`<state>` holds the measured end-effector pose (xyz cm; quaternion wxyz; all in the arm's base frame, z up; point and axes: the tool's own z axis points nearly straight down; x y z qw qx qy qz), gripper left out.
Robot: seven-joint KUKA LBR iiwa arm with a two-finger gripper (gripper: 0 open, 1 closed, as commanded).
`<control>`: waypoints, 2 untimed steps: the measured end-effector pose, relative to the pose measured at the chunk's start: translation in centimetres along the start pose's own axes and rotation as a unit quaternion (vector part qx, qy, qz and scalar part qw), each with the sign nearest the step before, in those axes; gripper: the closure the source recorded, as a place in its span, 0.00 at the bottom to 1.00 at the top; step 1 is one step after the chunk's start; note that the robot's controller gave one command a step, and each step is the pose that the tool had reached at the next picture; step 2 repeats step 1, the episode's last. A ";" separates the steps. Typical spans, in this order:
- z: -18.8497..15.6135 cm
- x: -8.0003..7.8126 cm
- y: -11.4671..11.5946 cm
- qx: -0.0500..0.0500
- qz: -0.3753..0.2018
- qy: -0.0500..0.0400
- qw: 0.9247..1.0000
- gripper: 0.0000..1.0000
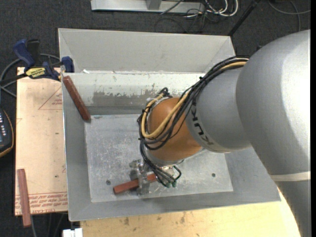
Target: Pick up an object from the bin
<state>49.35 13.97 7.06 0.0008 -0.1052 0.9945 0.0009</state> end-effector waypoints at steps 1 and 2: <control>-15.1 -0.9 -0.8 0.000 -0.012 -0.004 1.000 1.00; -15.1 -0.9 -0.8 0.000 -0.012 -0.004 1.000 1.00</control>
Offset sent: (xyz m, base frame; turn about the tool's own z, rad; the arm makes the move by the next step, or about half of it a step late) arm 0.0076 -0.0072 0.1466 -0.0257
